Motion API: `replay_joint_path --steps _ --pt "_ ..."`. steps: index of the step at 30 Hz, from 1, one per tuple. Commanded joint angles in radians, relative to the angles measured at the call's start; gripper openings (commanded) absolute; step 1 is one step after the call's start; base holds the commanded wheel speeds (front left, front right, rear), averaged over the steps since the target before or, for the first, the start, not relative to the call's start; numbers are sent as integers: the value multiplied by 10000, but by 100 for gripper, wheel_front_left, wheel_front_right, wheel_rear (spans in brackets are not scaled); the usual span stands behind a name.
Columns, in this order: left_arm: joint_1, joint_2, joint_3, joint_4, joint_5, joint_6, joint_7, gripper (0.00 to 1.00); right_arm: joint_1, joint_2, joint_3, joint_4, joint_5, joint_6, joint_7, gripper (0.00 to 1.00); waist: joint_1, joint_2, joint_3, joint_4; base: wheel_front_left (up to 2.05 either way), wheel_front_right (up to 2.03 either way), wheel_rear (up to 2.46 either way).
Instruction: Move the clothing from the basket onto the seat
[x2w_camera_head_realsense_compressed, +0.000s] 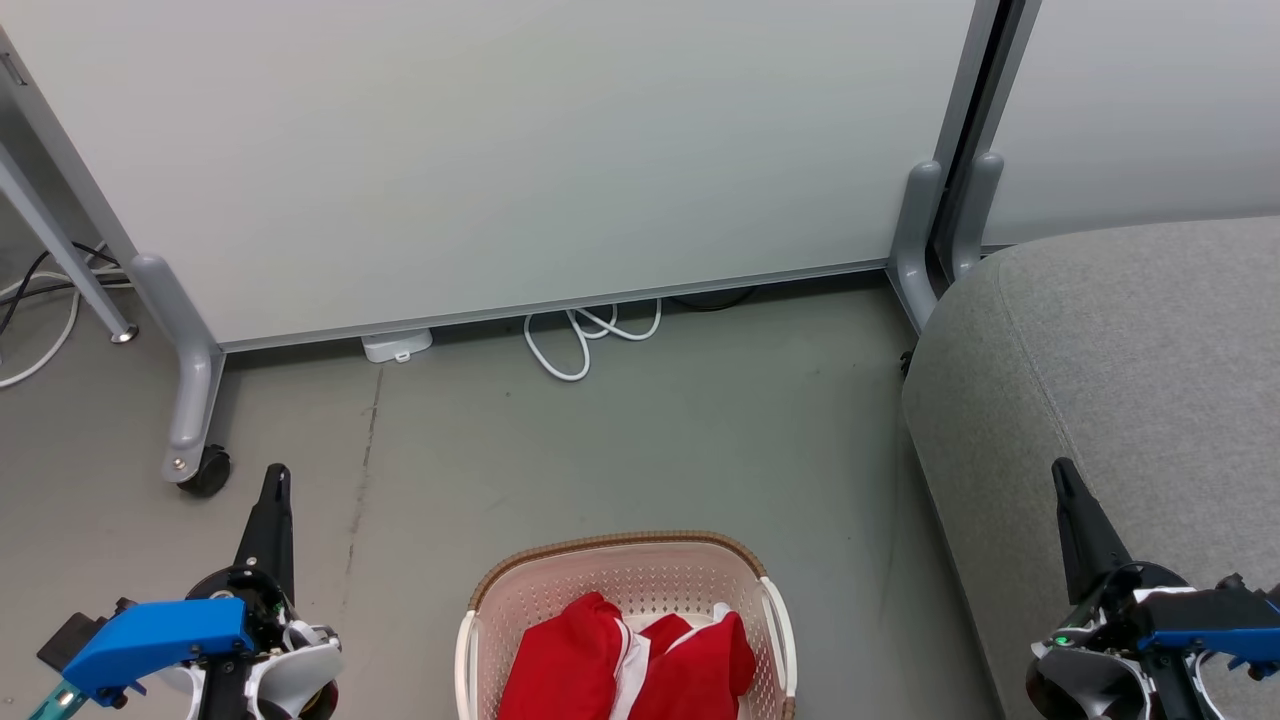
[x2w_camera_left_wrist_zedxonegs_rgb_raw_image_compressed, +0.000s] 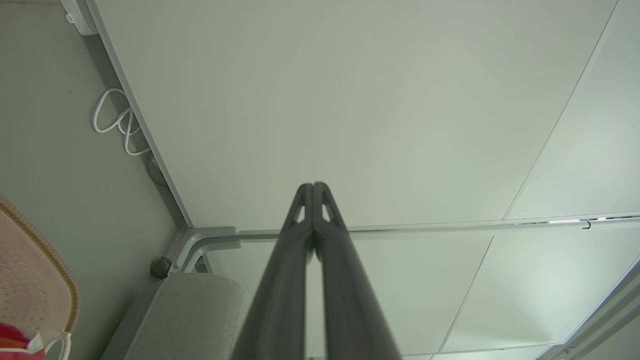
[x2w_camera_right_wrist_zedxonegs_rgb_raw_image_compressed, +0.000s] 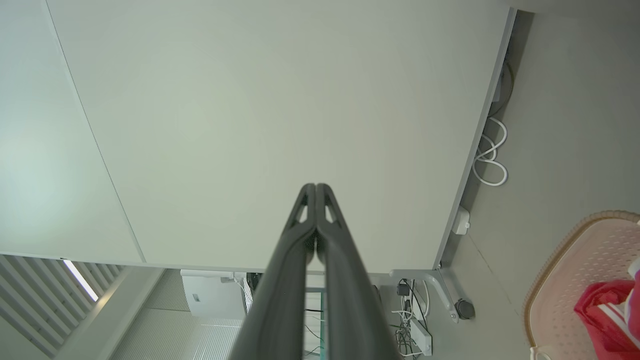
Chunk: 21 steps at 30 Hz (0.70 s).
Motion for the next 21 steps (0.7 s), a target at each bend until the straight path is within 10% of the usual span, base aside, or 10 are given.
replay_joint_path --steps 1,11,12,21 --pt "-103 -12 -1 -45 -19 -43 20 0 -109 -53 -9 -10 20 9 16 0 0 0 0 0 0 0 0" --pt "-103 -12 -1 -45 -18 -43 20 0 -109 -53 -9 -10 20 9 16 0 0 0 0 0 0 0 0" --pt "0 0 0 0 0 0 0 100 0 0 0 0 0 0 0 100 0 0 0 0 0 0 0" --pt "189 -39 -272 296 126 0 -301 100 248 59 217 123 -109 -12 -288 100 0 0 2 0 0 0 0"
